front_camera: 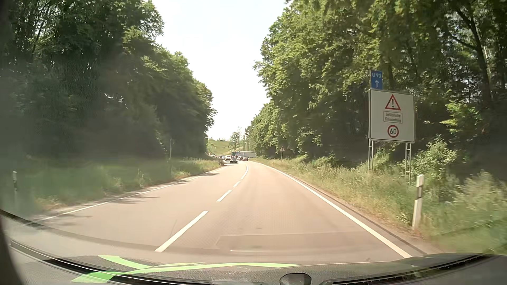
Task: Follow the waypoints while adhering to traffic rules and regulations
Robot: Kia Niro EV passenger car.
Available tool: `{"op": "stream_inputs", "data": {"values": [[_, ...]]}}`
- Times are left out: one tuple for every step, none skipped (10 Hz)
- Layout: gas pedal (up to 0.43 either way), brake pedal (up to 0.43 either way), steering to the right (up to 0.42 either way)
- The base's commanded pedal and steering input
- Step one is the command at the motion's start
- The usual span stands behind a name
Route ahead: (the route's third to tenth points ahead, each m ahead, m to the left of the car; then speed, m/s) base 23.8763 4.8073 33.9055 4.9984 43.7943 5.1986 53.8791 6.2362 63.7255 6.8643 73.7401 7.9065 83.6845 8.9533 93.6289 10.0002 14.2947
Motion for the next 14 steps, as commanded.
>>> {"op": "stream_inputs", "data": {"values": [[0.118, 0.000, -0.005], [0.118, 0.000, -0.005], [0.118, 0.000, -0.005], [0.118, 0.000, -0.005], [0.118, 0.000, -0.006], [0.118, 0.000, -0.008], [0.118, 0.000, -0.009], [0.118, 0.000, -0.009], [0.110, 0.000, -0.009], [0.087, 0.000, -0.009], [0.067, 0.000, -0.009], [0.059, 0.000, -0.009], [0.059, 0.000, -0.009], [0.047, 0.000, -0.009]]}}
